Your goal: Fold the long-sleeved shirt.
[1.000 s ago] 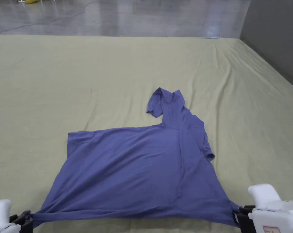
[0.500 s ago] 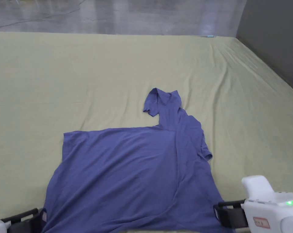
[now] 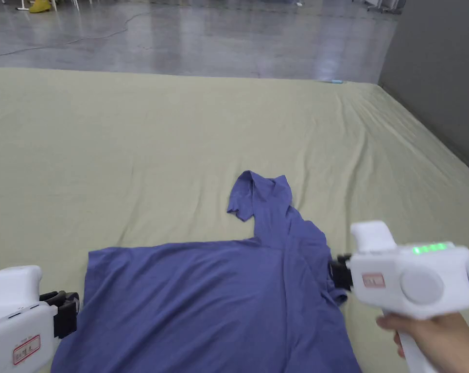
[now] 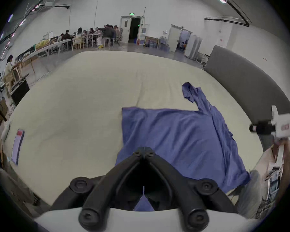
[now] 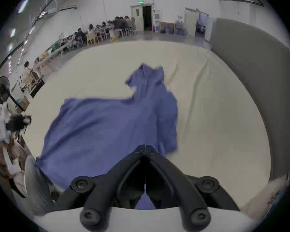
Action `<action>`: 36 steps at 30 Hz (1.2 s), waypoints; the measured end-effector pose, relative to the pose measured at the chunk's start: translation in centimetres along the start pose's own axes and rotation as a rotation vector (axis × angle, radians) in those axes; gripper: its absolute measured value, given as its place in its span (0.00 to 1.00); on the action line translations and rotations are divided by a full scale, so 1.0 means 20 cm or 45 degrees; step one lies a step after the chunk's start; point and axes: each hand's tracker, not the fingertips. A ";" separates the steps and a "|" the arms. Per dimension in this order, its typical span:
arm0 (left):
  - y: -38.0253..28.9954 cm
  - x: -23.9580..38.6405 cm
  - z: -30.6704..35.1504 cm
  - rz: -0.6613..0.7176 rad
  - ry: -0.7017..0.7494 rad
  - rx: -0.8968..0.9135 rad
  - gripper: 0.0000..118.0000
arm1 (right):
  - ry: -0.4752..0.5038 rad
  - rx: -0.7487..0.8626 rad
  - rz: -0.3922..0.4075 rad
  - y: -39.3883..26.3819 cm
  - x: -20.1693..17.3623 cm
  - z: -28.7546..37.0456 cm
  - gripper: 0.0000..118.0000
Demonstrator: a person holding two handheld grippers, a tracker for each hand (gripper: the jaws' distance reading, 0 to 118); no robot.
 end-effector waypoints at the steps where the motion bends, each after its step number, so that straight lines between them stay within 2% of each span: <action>1: 0.05 0.01 -0.06 -0.004 -0.006 0.002 0.00 | -0.005 -0.012 -0.001 0.14 0.01 -0.10 0.02; 2: 0.08 0.01 -0.11 -0.005 -0.011 0.003 0.00 | -0.002 -0.010 0.004 0.30 0.02 -0.20 0.14; 3: 0.13 0.02 -0.19 -0.004 -0.010 0.002 0.00 | 0.006 -0.005 0.011 0.43 0.04 -0.32 0.43; 4: 0.18 0.03 -0.27 -0.002 -0.008 -0.003 0.00 | 0.019 -0.005 0.015 0.57 0.06 -0.47 0.79; 5: 0.22 0.03 -0.34 -0.001 -0.005 -0.008 0.00 | 0.024 -0.020 0.009 0.70 0.07 -0.62 0.93; 8: 0.31 0.04 -0.52 -0.006 0.000 -0.026 0.00 | -0.057 -0.135 0.021 0.98 0.09 -1.07 0.97; 11: 0.35 0.04 -0.64 0.011 -0.001 -0.067 0.00 | -0.088 -0.224 0.016 1.12 0.06 -1.40 0.94; 15: 0.31 0.01 -0.69 0.051 -0.008 -0.084 0.00 | -0.095 -0.272 -0.006 1.19 0.03 -1.68 0.89; 17: 0.28 -0.02 -0.69 0.073 -0.006 -0.099 0.00 | -0.121 -0.344 0.014 1.18 0.01 -1.76 0.78; 18: 0.27 -0.03 -0.69 0.080 -0.001 -0.108 0.00 | -0.158 -0.371 0.024 1.19 0.00 -1.80 0.66; 19: 0.25 -0.04 -0.68 0.083 0.008 -0.116 0.00 | -0.196 -0.383 0.043 1.17 -0.01 -1.82 0.37; 20: 0.23 -0.05 -0.66 0.085 0.016 -0.120 0.00 | -0.272 -0.363 0.053 1.16 -0.02 -1.81 0.04; 21: 0.21 -0.06 -0.64 0.086 0.022 -0.124 0.00 | -0.308 -0.350 0.038 1.14 -0.02 -1.79 0.04; 24: 0.18 -0.08 -0.57 0.090 0.028 -0.131 0.00 | -0.189 -0.327 -0.106 1.13 0.03 -1.64 0.04; 30: 0.13 -0.09 -0.35 0.078 0.021 -0.073 0.00 | -0.161 -0.052 -0.007 0.86 -0.02 -0.82 0.04; 33: 0.11 -0.07 -0.20 0.076 -0.001 -0.015 0.00 | -0.145 0.015 -0.007 0.56 -0.07 -0.38 0.04; 36: 0.07 -0.05 -0.08 0.065 -0.017 0.015 0.00 | -0.098 0.014 -0.062 0.24 -0.11 -0.13 0.04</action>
